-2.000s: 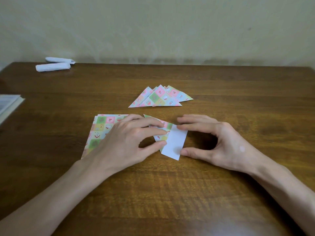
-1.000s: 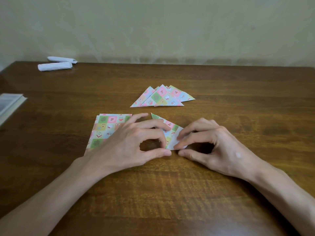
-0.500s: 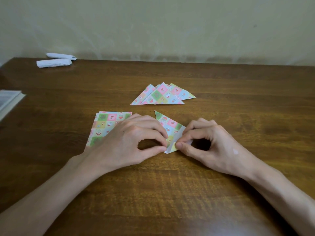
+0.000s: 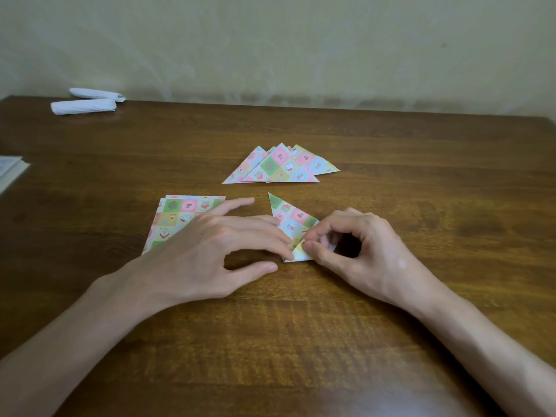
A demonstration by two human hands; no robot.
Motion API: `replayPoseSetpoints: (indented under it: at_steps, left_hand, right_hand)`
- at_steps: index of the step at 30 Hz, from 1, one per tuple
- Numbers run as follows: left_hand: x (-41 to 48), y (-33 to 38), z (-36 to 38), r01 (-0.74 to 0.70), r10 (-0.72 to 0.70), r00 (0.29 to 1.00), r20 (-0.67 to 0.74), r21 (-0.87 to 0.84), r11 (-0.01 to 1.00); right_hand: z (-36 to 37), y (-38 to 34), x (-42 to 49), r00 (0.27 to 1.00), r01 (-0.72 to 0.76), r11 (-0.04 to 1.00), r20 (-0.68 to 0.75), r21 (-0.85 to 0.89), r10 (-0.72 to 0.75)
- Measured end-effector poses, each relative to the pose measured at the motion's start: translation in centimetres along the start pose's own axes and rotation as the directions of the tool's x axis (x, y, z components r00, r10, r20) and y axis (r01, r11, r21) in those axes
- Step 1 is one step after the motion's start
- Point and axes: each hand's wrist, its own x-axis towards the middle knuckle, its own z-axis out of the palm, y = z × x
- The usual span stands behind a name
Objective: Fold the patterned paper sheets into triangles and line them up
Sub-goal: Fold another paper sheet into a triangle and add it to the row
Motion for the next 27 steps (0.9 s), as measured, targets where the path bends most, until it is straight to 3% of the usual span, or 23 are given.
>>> replayPoseSetpoints:
  at_steps: [15,27]
  left_hand:
    - [-0.05,-0.03,0.03,0.052,-0.052,0.999,0.008,-0.013,0.999]
    - [-0.05,0.11,-0.06,-0.004,0.002,0.999,0.046,0.045,0.999]
  right_hand:
    - [-0.17,0.14,-0.19,0.999,0.039,0.999,-0.012,-0.009,-0.039]
    - [-0.2,0.09,-0.22,0.999,0.051,0.997,0.008,-0.051,-0.051]
